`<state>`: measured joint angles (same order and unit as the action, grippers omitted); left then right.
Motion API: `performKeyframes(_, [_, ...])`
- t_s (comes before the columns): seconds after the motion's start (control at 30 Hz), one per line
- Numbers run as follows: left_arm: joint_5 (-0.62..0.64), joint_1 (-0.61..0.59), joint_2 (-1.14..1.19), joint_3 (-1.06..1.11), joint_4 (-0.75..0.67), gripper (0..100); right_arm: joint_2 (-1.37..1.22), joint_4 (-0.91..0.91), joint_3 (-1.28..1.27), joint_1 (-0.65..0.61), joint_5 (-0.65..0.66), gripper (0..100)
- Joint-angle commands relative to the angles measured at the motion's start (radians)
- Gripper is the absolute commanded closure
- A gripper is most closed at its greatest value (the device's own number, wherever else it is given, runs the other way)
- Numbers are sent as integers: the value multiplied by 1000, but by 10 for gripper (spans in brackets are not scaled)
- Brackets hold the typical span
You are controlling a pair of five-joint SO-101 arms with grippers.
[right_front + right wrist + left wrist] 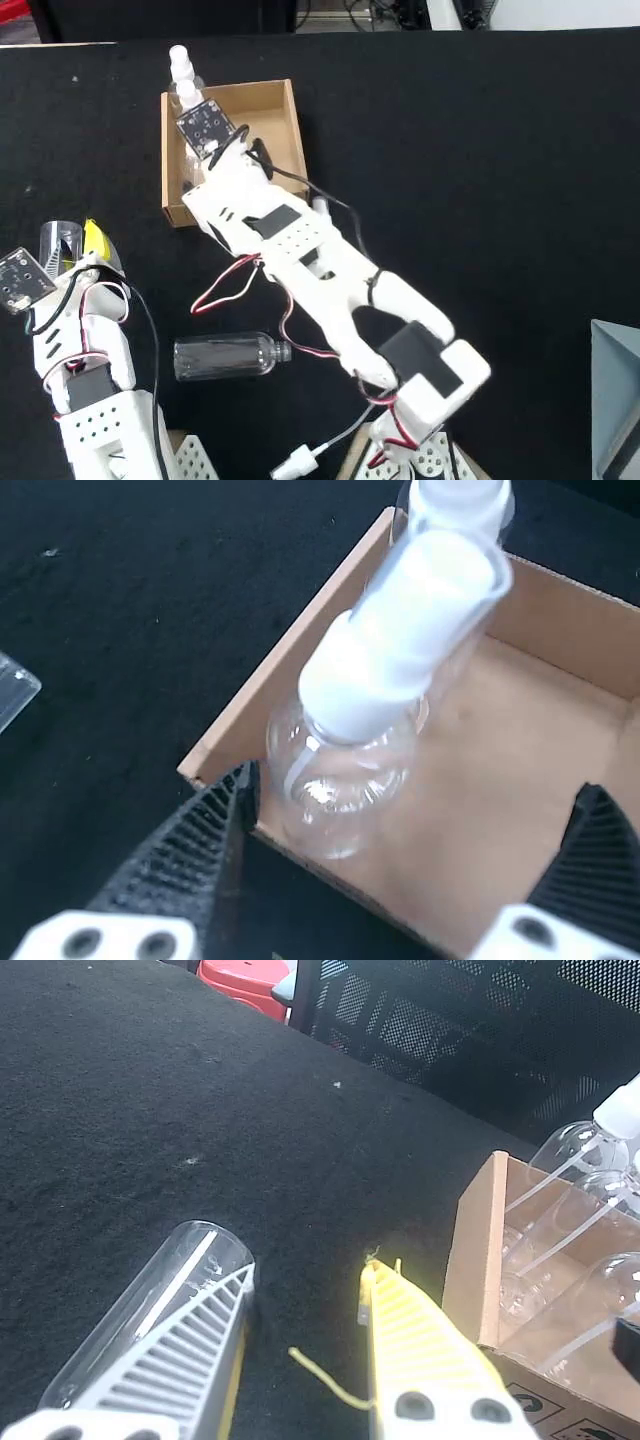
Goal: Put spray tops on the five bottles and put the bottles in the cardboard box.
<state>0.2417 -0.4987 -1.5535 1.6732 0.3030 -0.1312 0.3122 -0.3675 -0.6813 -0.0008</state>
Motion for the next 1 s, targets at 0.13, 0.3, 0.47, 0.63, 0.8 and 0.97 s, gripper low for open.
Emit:
performKeyframes(0.13, [-2,4,-17,1,-25,844,202,262,44,-17,14,588])
performKeyframes(0.3, [-2,4,-17,35,-106,844,268,402,44,-23,14,588])
performKeyframes(0.47, [-2,2,-15,36,-115,844,325,555,44,-23,14,587])
performKeyframes(0.63, [-2,2,-15,36,-115,844,387,690,44,-23,107,585])
performKeyframes(0.8, [-2,2,-15,36,-115,845,464,819,42,-23,180,585])
performKeyframes(0.97, [-2,2,-15,36,-115,845,515,893,19,-38,204,586])
